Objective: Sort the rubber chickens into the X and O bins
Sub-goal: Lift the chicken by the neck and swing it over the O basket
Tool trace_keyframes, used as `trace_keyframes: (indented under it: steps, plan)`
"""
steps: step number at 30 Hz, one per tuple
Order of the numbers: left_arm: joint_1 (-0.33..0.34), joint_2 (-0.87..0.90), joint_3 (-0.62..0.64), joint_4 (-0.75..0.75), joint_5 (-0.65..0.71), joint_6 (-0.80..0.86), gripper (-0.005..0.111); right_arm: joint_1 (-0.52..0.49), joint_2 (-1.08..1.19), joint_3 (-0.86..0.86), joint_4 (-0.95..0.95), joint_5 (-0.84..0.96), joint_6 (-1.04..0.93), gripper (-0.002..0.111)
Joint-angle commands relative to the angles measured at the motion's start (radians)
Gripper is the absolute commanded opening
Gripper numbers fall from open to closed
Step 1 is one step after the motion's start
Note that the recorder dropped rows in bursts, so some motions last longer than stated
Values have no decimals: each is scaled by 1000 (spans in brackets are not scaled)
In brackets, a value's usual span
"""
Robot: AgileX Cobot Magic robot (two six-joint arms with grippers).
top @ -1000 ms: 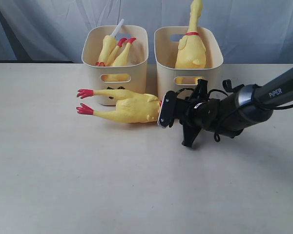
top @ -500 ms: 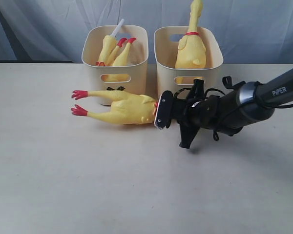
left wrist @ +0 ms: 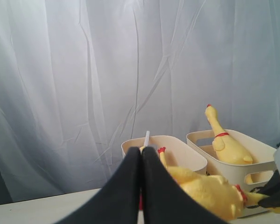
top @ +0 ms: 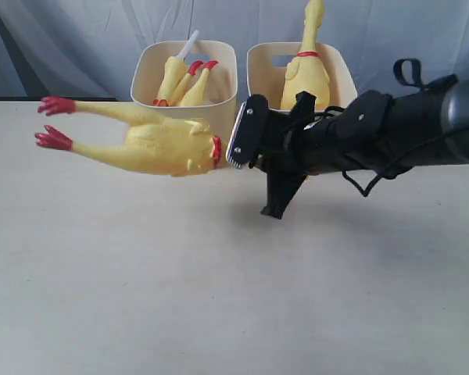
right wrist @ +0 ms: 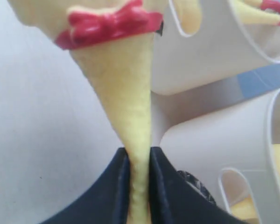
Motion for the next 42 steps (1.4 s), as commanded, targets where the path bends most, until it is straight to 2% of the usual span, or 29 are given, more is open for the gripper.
trace_keyframes:
  steps: [1,10,18,21,27,30,34,38,42]
  plan:
    - [1,-9,-3,-4,11,1,0,2,-108,2,48,46,110,-1]
    - [1,-9,-3,-4,12,1,0,2,-246,2,40,43,290,-1]
    - [1,-9,-3,-4,12,1,0,0,-318,2,68,-32,308,-1]
    - [1,-9,-3,-4,12,1,0,-26,-336,2,86,-7,327,-1]
    - [1,-9,-3,-4,12,1,0,-143,-356,2,67,157,444,-1]
    - [1,-9,-3,-4,12,1,0,-191,-373,0,-45,222,556,-1]
    - [1,-9,-3,-4,12,1,0,-209,-385,-34,-334,259,847,-1]
    - [1,-9,-3,-4,10,-1,0,-209,-381,-135,-607,396,1161,-1]
    - [1,-9,-3,-4,10,-1,0,-209,-374,-239,-736,550,1335,-1]
